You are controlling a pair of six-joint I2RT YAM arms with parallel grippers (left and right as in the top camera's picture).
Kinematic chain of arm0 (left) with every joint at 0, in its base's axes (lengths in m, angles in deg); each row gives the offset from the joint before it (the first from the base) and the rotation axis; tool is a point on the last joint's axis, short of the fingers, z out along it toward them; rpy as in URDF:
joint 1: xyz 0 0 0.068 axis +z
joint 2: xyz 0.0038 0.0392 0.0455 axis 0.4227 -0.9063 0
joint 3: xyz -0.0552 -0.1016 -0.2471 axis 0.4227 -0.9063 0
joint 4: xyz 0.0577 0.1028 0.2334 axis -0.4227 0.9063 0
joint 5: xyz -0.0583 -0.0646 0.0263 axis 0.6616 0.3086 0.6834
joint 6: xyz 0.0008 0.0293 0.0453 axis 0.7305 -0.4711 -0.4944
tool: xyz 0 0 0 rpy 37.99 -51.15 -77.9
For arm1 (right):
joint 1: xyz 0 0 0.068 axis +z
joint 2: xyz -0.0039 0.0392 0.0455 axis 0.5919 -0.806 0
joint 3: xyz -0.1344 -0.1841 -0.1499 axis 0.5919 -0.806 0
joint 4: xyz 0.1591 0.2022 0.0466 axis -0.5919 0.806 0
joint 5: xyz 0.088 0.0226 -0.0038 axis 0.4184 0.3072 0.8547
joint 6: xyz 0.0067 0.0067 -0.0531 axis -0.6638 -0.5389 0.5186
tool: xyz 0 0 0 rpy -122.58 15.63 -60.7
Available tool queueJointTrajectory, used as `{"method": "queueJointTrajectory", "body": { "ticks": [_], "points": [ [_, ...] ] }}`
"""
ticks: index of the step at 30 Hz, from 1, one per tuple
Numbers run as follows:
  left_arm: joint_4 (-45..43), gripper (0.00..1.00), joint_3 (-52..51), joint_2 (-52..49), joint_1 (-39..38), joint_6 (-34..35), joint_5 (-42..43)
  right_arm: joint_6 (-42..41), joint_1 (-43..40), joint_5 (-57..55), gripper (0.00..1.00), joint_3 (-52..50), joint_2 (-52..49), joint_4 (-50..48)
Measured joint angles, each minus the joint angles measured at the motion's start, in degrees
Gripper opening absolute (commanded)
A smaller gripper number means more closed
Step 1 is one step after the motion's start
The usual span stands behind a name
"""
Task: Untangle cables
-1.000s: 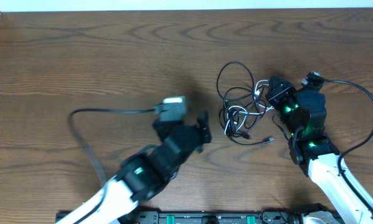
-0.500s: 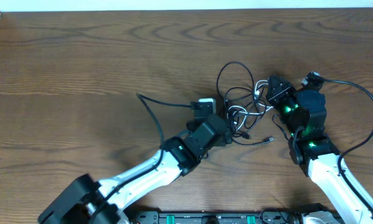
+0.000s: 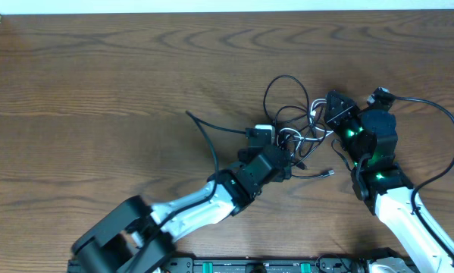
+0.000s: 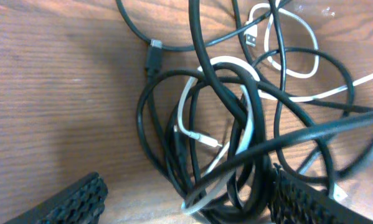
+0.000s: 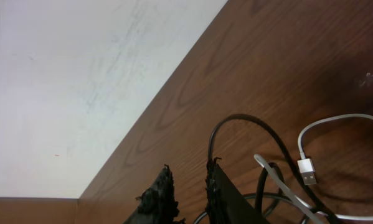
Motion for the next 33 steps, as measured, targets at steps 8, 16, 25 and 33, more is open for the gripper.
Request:
{"method": "queueJointTrajectory", "body": {
  "ticks": [8,16,25,33],
  "points": [
    [-5.99,0.08,-0.02,-4.90,-0.33,-0.46,-1.07,0.00,0.00,0.20,0.16,0.00,0.00,0.00],
    [-0.39,0.08,-0.20,-0.57,-0.07,-0.98,-4.13,0.00,0.00,0.98,0.16,0.00,0.00,-0.50],
    [11.37,0.08,-0.46,24.24,3.78,10.47,-13.86,-1.64,0.00,3.67,0.19,0.00,0.00,-0.74],
    [14.78,0.08,-0.46,39.34,4.09,17.92,-15.39,-5.44,0.00,9.77,0.26,0.00,0.00,-0.79]
  ]
}}
